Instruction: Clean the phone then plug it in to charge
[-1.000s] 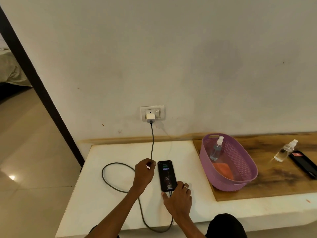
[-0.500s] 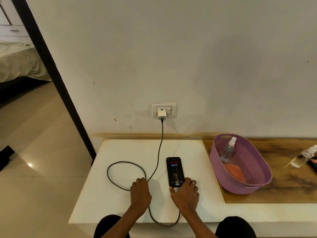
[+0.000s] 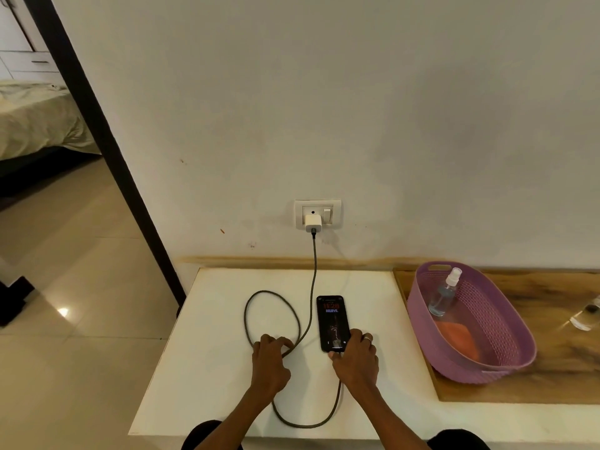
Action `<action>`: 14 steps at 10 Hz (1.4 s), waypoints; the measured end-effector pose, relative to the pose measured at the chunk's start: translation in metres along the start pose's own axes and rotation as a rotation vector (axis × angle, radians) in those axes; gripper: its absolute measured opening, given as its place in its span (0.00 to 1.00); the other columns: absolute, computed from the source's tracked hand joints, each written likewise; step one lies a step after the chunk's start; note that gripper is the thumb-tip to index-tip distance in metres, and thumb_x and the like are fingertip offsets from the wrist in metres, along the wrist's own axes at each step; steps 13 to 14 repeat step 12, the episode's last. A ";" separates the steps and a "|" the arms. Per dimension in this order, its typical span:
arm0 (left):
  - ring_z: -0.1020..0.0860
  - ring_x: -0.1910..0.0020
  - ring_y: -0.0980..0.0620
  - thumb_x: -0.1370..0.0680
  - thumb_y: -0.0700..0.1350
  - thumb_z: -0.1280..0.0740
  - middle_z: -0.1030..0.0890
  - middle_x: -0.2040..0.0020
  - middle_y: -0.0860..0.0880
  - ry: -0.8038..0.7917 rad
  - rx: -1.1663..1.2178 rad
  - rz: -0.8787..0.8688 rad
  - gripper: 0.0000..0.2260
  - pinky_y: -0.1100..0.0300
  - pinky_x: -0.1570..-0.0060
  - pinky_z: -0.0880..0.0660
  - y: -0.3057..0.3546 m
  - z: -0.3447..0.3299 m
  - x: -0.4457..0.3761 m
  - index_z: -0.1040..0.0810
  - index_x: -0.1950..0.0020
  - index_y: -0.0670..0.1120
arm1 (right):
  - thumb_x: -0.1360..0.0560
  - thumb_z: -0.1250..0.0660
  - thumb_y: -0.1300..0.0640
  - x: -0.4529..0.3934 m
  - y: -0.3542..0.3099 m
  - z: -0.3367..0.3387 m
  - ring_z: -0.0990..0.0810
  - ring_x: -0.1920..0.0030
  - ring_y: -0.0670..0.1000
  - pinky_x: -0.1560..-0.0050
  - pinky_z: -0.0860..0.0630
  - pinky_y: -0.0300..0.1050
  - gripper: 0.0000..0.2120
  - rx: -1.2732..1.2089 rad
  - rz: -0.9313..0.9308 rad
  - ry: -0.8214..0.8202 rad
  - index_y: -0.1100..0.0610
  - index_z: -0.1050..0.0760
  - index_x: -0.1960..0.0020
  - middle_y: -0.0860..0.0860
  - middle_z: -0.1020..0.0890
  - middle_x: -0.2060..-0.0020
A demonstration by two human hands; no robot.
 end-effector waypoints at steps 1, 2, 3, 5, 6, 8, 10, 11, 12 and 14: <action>0.34 0.35 0.50 0.31 0.29 0.35 0.31 0.40 0.51 0.026 0.002 -0.013 0.27 0.65 0.35 0.37 -0.001 -0.001 -0.003 0.22 0.38 0.53 | 0.30 0.29 0.46 -0.009 -0.001 0.000 0.26 0.40 0.53 0.41 0.24 0.45 0.30 0.007 0.002 -0.004 0.55 0.36 0.34 0.54 0.29 0.38; 0.37 0.30 0.49 0.33 0.27 0.36 0.34 0.33 0.49 0.043 0.065 -0.024 0.27 0.62 0.31 0.38 -0.003 -0.002 -0.007 0.20 0.41 0.51 | 0.30 0.29 0.45 -0.022 -0.005 -0.001 0.25 0.40 0.53 0.41 0.23 0.45 0.30 0.016 0.013 -0.003 0.55 0.36 0.34 0.55 0.29 0.38; 0.38 0.28 0.49 0.34 0.26 0.36 0.35 0.32 0.48 0.067 0.088 -0.022 0.26 0.64 0.32 0.38 -0.004 -0.002 -0.008 0.20 0.43 0.51 | 0.30 0.29 0.45 -0.029 -0.007 -0.002 0.25 0.40 0.53 0.42 0.23 0.45 0.30 0.022 0.019 -0.001 0.56 0.36 0.34 0.55 0.29 0.38; 0.39 0.26 0.50 0.34 0.26 0.37 0.36 0.30 0.49 0.097 0.157 0.027 0.26 0.66 0.34 0.43 -0.008 -0.004 -0.016 0.21 0.46 0.53 | 0.30 0.29 0.45 -0.047 -0.012 -0.005 0.26 0.39 0.53 0.41 0.23 0.45 0.31 0.025 0.029 -0.003 0.56 0.37 0.33 0.55 0.30 0.37; 0.39 0.26 0.49 0.35 0.26 0.37 0.36 0.29 0.49 0.107 0.164 0.022 0.26 0.63 0.32 0.39 -0.006 -0.004 -0.016 0.22 0.47 0.53 | 0.30 0.29 0.45 -0.051 -0.014 -0.006 0.26 0.39 0.53 0.41 0.24 0.45 0.31 0.024 0.026 -0.002 0.56 0.37 0.33 0.55 0.29 0.36; 0.42 0.25 0.50 0.35 0.30 0.36 0.36 0.29 0.49 0.110 0.137 0.019 0.25 0.57 0.27 0.47 -0.005 -0.005 -0.017 0.23 0.44 0.52 | 0.30 0.29 0.44 -0.051 -0.013 -0.008 0.26 0.39 0.53 0.41 0.24 0.45 0.32 0.026 0.019 0.004 0.55 0.37 0.33 0.55 0.30 0.37; 0.44 0.25 0.47 0.33 0.34 0.35 0.37 0.29 0.49 0.106 0.079 0.036 0.24 0.54 0.26 0.47 -0.003 -0.002 -0.014 0.24 0.41 0.52 | 0.31 0.30 0.42 -0.046 -0.011 -0.006 0.27 0.39 0.53 0.41 0.24 0.45 0.34 0.010 0.019 -0.001 0.55 0.38 0.32 0.55 0.30 0.36; 0.46 0.24 0.47 0.32 0.35 0.35 0.38 0.28 0.49 0.108 0.051 0.022 0.24 0.53 0.25 0.48 0.000 -0.002 -0.010 0.26 0.39 0.52 | 0.30 0.31 0.41 -0.044 -0.010 -0.004 0.27 0.37 0.54 0.39 0.25 0.47 0.36 -0.017 0.009 0.002 0.56 0.39 0.30 0.56 0.31 0.34; 0.48 0.23 0.46 0.29 0.39 0.34 0.39 0.26 0.48 0.139 -0.005 -0.021 0.23 0.52 0.25 0.47 0.000 0.001 -0.013 0.27 0.35 0.52 | 0.29 0.32 0.41 -0.045 -0.010 -0.002 0.28 0.35 0.56 0.38 0.25 0.48 0.36 -0.041 0.025 0.041 0.55 0.40 0.28 0.57 0.32 0.32; 0.48 0.23 0.46 0.29 0.39 0.34 0.39 0.26 0.48 0.139 -0.005 -0.021 0.23 0.52 0.25 0.47 0.000 0.001 -0.013 0.27 0.35 0.52 | 0.29 0.32 0.41 -0.045 -0.010 -0.002 0.28 0.35 0.56 0.38 0.25 0.48 0.36 -0.041 0.025 0.041 0.55 0.40 0.28 0.57 0.32 0.32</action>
Point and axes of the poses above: each hand's wrist, its own x-axis away from the middle knuckle, its own z-axis out of the back of the hand, y = z × x, the point moved 5 cm from there along -x, towards the middle knuckle
